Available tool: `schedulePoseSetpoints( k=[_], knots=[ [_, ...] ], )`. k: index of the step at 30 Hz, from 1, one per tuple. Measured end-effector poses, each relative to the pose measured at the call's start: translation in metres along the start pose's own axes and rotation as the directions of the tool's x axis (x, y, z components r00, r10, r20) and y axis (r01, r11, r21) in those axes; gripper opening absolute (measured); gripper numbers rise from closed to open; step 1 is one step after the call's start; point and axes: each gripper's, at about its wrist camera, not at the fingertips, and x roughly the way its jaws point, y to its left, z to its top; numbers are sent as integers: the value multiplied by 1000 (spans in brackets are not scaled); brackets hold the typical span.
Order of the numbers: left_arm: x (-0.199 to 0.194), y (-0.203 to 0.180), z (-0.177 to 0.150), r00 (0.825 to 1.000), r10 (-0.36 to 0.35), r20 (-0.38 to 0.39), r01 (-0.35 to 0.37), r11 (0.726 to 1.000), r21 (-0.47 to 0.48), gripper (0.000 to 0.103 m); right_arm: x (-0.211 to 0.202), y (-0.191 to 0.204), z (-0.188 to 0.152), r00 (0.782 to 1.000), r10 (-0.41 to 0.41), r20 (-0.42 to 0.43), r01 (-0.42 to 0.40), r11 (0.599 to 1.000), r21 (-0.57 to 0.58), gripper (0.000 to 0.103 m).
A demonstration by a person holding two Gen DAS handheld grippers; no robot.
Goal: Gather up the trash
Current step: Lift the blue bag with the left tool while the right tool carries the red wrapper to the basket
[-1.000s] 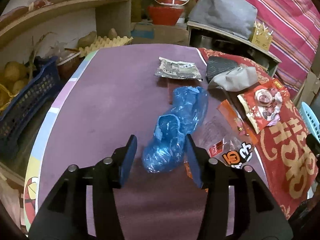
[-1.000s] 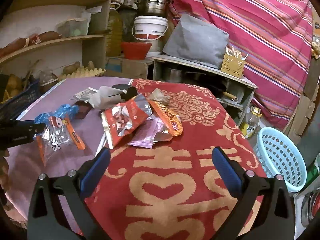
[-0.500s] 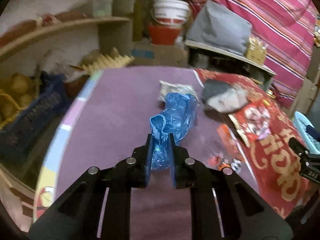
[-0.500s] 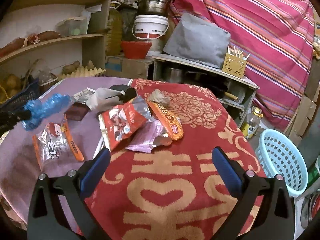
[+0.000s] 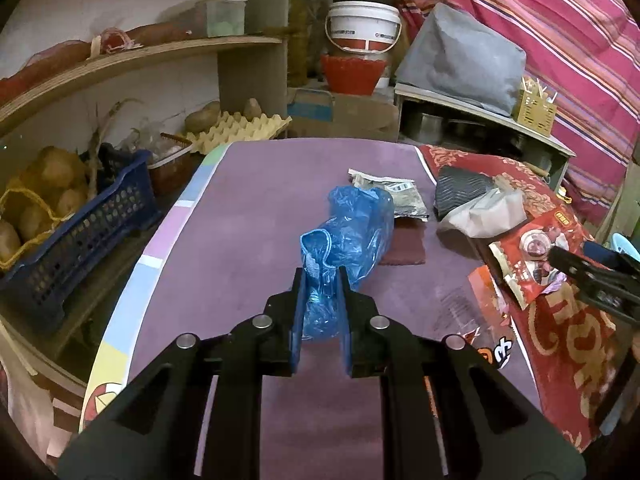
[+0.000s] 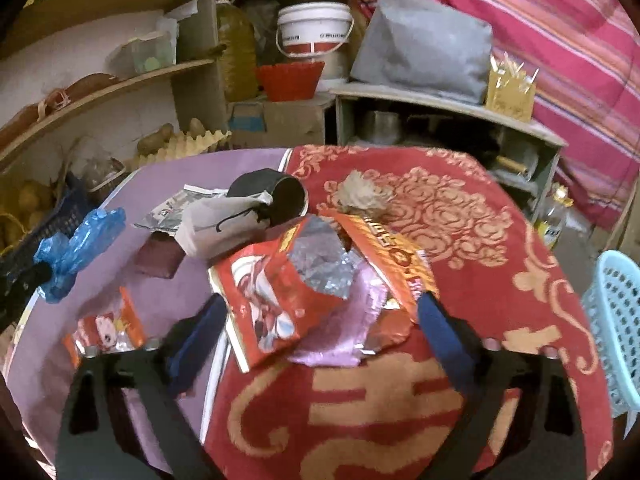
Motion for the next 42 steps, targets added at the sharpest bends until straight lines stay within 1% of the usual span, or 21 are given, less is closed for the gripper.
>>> schedulePoseSetpoints(
  k=[1, 2, 3, 5, 7, 8, 12, 15, 16, 18, 20, 23, 26, 30, 33, 35, 40, 42],
  knots=[
    [1, -1, 0, 1000, 1, -1, -1, 1000, 0, 13, 5, -1, 2, 1000, 12, -9, -12, 1000, 3, 73],
    [1, -1, 0, 1000, 2, -2, -2, 1000, -1, 13, 9, -1, 3, 999, 31, -16, -31, 1000, 4, 60],
    [2, -1, 0, 1000, 4, -3, -4, 1000, -2, 13, 12, -2, 4, 998, 51, -26, -51, 999, 3, 53],
    [3, 0, -1, 1000, 6, -5, -6, 1000, -7, 13, 13, -3, 5, 996, 87, -31, -87, 996, 6, 31],
    [3, 1, -1, 1000, 5, -4, -5, 1000, -12, 13, 13, -6, 6, 993, 111, -26, -111, 994, 9, 20],
    [3, 1, -1, 1000, 6, -3, -6, 1000, -15, 13, 12, -7, 7, 993, 120, -19, -120, 993, 10, 17],
    [0, -2, 0, 1000, 7, 6, -7, 1000, -23, 13, 5, -16, 8, 988, 155, -4, -155, 988, 23, 10],
    [-11, -10, 3, 998, 42, 45, -42, 999, -1, 13, -8, -31, 8, 984, 177, 13, -177, 983, 49, 10],
    [-17, -13, 5, 997, 43, 63, -43, 999, 3, 13, -13, -36, 8, 983, 181, 17, -182, 982, 54, 10],
    [-32, -25, 12, 995, 29, 99, -29, 1000, 7, 13, -25, -51, 9, 982, 189, 27, -190, 980, 62, 10],
    [-44, -39, 18, 993, 5, 119, -7, 1000, 17, 13, -35, -65, 11, 982, 184, 40, -187, 980, 66, 10],
    [-61, -72, 30, 989, -24, 147, 15, 998, 63, 13, -56, -94, 11, 984, 165, 67, -171, 982, 84, 10],
    [-72, -105, 40, 984, -66, 165, 51, 994, 95, 13, -78, -130, 8, 988, 127, 89, -137, 984, 110, 10],
    [-74, -157, 47, 977, -145, 159, 127, 985, 113, 13, -100, -177, 1, 993, 61, 101, -75, 987, 140, 10],
    [-70, -202, 45, 969, -197, 148, 177, 974, 142, 13, -117, -224, -8, 995, -5, 98, -13, 983, 183, 10],
    [-67, -235, 40, 961, -242, 132, 220, 961, 166, 13, -125, -249, -14, 995, -40, 91, 21, 979, 204, 10],
    [-56, -309, 28, 942, -324, 87, 299, 928, 222, 13, -140, -309, -30, 990, -129, 65, 108, 962, 252, 10],
    [-54, -329, 23, 935, -347, 70, 323, 917, 233, 13, -144, -329, -38, 987, -154, 54, 134, 953, 273, 10]
  ],
)
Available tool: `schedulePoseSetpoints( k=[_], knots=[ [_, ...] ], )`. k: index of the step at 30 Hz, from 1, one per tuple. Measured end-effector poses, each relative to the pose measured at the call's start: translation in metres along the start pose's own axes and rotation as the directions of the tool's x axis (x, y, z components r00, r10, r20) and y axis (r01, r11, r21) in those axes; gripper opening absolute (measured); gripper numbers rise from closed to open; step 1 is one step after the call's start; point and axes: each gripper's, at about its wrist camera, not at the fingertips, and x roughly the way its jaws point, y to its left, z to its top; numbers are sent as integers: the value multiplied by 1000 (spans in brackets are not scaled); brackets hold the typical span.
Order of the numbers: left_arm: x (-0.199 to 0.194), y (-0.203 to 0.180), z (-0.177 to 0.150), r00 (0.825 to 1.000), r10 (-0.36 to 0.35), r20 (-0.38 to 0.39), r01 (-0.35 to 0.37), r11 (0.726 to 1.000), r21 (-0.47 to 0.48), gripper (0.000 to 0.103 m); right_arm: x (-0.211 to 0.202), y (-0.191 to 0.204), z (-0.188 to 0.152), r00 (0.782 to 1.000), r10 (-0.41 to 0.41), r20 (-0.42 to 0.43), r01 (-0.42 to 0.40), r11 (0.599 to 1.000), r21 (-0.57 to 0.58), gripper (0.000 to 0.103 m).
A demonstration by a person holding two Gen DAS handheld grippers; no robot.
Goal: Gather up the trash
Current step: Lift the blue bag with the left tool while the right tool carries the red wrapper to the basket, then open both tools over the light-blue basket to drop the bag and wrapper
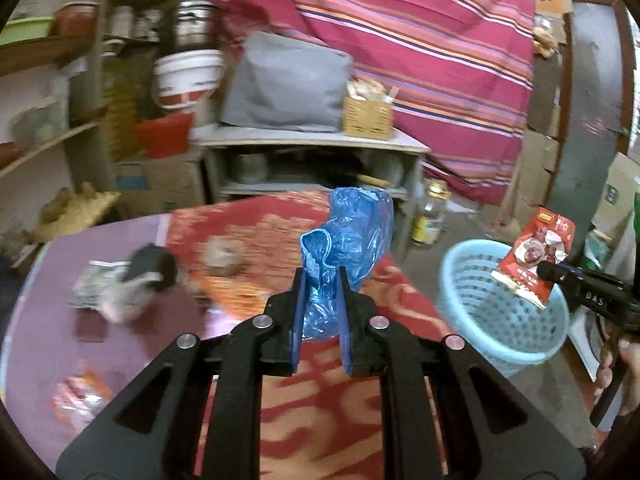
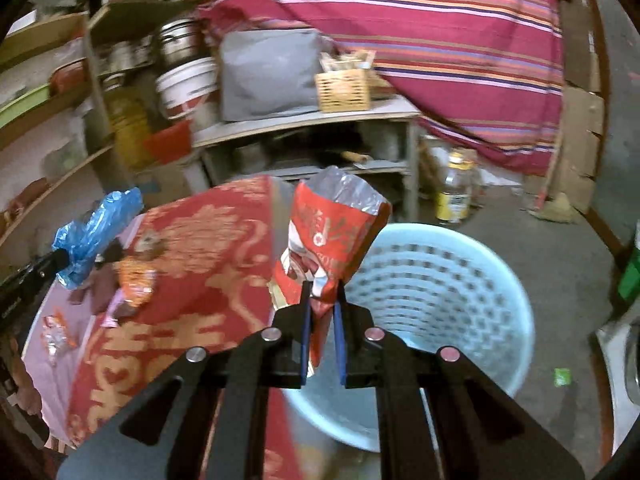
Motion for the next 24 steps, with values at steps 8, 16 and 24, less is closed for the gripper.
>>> schedulePoseSetpoints(
  k=[8, 16, 24],
  knots=[
    [34, -82, -8, 996, -82, -34, 84, 992, 89, 13, -3, -48, -5, 996, -84, 24, 83, 996, 19, 10],
    [59, -130, -16, 985, -156, -69, 163, 979, 122, 13, -9, -75, -10, 993, -116, 33, 115, 993, 21, 10],
    [84, -167, -14, 975, -200, -94, 213, 963, 164, 16, -10, -94, -8, 991, -134, 27, 133, 990, 45, 10]
  ],
)
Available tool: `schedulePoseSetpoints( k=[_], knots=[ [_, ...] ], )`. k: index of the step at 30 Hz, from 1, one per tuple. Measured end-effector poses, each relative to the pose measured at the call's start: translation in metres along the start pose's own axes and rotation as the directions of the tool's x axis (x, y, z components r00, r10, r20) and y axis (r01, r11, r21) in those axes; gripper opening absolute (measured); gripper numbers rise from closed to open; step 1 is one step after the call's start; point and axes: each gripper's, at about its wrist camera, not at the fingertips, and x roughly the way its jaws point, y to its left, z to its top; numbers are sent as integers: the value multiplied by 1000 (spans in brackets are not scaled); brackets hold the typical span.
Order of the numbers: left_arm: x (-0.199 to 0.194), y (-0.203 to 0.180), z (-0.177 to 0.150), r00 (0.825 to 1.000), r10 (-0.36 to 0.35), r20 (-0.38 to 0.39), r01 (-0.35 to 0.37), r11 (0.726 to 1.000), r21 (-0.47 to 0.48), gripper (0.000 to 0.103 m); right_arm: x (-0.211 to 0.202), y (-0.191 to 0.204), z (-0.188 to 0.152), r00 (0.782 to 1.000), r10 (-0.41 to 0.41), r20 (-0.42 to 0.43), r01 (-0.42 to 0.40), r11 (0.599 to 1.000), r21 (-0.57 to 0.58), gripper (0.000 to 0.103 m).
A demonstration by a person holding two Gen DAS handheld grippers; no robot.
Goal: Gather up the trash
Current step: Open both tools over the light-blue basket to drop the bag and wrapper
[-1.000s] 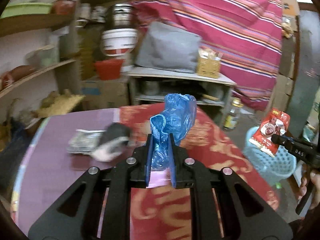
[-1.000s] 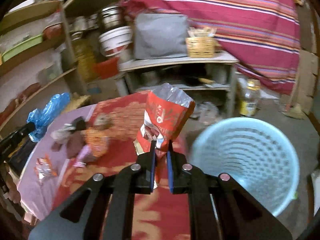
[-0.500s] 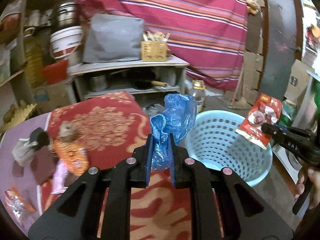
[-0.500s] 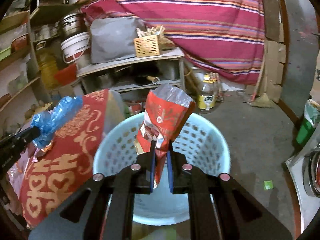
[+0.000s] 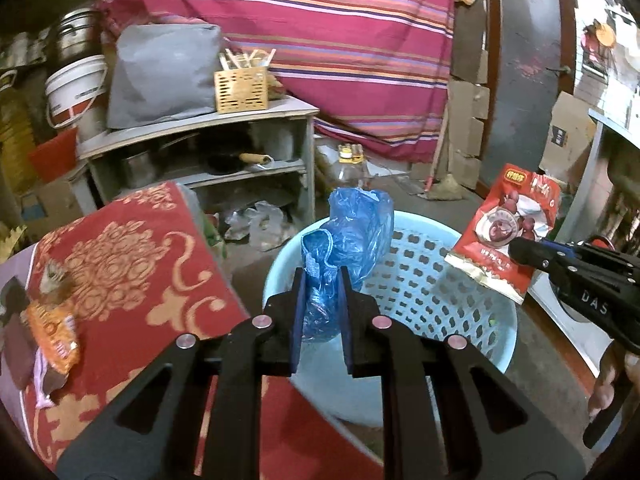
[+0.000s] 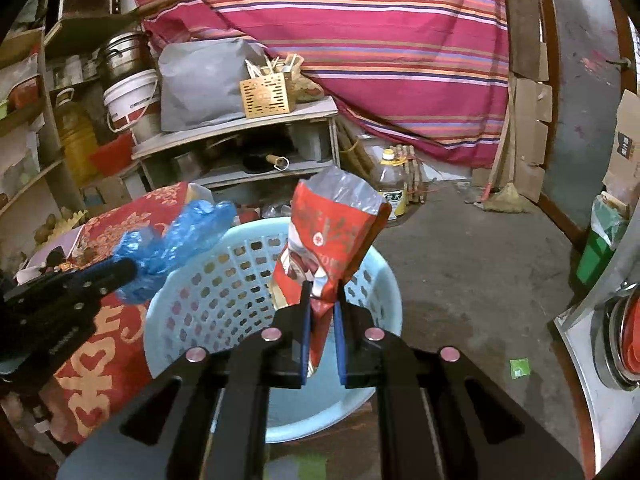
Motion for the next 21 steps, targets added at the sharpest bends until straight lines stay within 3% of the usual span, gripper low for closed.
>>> schedulePoseSetpoints(
  k=[1, 5, 9, 11, 14, 19, 21],
  knots=[
    [2, -1, 1, 1000, -1, -4, 1, 1000, 5, 18, 0, -2, 0, 1000, -1, 0, 1, 1000, 1, 10],
    [5, -4, 4, 1000, -1, -5, 1, 1000, 13, 52, 1, 1, -1, 1000, -8, -5, 8, 1000, 1, 10],
    [-2, 0, 4, 1000, 15, 15, -15, 1000, 11, 56, 4, 3, -1, 1000, -10, -14, 10, 1000, 0, 10],
    [-11, 6, 5, 998, 44, 37, -44, 999, -4, 70, 7, 6, -2, 1000, -6, -22, 6, 1000, -3, 10],
    [-27, 21, 5, 993, 92, 78, -90, 995, -35, 82, 14, 10, -5, 999, 0, -44, -1, 1000, -10, 11],
    [-47, 44, 5, 986, 139, 94, -133, 989, -66, 87, 26, 21, -9, 997, 3, -76, -3, 1000, -5, 13],
    [-54, 52, 4, 983, 155, 99, -147, 986, -78, 90, 29, 24, -11, 996, -18, -83, 18, 1000, -5, 19]
  ],
)
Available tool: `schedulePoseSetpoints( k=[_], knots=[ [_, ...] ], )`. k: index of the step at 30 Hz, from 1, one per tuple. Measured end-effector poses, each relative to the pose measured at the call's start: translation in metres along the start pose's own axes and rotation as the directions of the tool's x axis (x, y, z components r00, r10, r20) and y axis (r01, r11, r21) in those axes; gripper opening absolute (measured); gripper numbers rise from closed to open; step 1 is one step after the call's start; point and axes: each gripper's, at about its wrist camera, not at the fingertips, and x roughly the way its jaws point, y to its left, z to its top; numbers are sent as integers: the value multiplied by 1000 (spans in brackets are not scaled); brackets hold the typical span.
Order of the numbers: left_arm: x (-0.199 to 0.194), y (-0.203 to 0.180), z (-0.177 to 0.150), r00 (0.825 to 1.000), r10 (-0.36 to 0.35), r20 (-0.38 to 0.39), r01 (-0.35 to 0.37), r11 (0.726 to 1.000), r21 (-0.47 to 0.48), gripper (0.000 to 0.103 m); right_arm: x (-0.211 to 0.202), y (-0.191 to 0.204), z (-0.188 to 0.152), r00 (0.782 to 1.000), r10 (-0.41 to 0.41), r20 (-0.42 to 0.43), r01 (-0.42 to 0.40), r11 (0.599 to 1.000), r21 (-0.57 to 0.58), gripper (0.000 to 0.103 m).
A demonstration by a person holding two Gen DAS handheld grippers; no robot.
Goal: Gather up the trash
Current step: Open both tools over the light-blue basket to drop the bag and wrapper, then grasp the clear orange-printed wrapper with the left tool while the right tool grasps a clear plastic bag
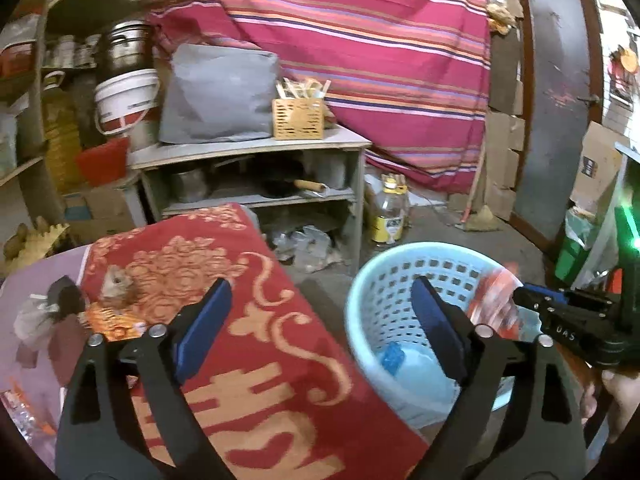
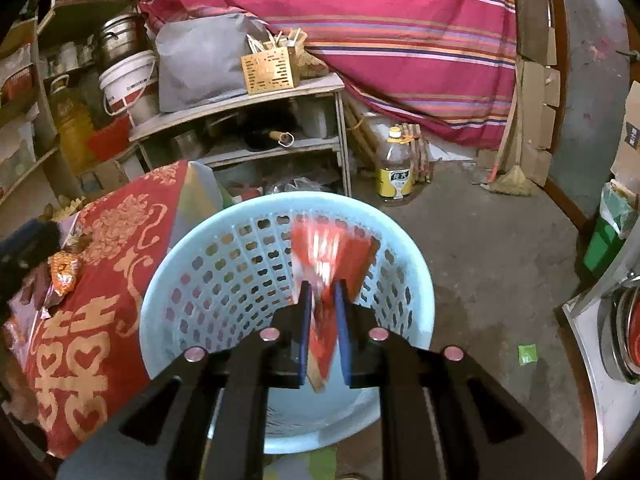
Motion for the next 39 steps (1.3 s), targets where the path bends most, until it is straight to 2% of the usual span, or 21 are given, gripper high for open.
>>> schedulePoseSetpoints(
  k=[2, 6, 11, 13, 20, 24, 29, 33, 36, 38, 39],
  knots=[
    [-7, 12, -1, 1000, 17, 3, -17, 1000, -10, 92, 0, 1, -1, 1000, -15, 3, 15, 1000, 7, 47],
    [-22, 33, -6, 999, 47, 7, -47, 998, -29, 96, -8, 9, -5, 999, -43, 16, 43, 999, 5, 51],
    [-44, 69, -18, 994, 108, 5, -108, 993, -55, 97, -29, 34, -8, 997, -47, 67, 49, 998, -27, 75],
    [-52, 84, -22, 992, 129, 0, -129, 990, -62, 97, -37, 50, -10, 995, -32, 89, 36, 998, -46, 81],
    [-80, 160, -50, 970, 243, -34, -245, 964, -100, 97, -49, 111, -20, 994, 38, 103, -27, 994, -109, 89],
    [-88, 210, -73, 946, 313, -82, -321, 939, -120, 97, -42, 142, -29, 994, 94, 63, -87, 991, -103, 90],
    [-94, 262, -97, 929, 340, -143, -360, 920, -152, 97, -32, 172, -42, 992, 121, 19, -118, 985, -122, 90],
    [-97, 289, -116, 927, 328, -180, -358, 918, -173, 96, -27, 194, -49, 992, 124, -5, -123, 980, -157, 90],
    [-94, 306, -127, 938, 276, -211, -320, 922, -217, 82, -23, 206, -51, 992, 125, -18, -126, 977, -170, 90],
    [-90, 311, -132, 945, 228, -236, -284, 929, -237, 66, -20, 215, -53, 992, 127, -27, -130, 975, -180, 90],
    [-89, 311, -134, 944, 221, -243, -278, 932, -234, 64, -20, 219, -53, 991, 129, -30, -132, 974, -186, 90]
  ],
)
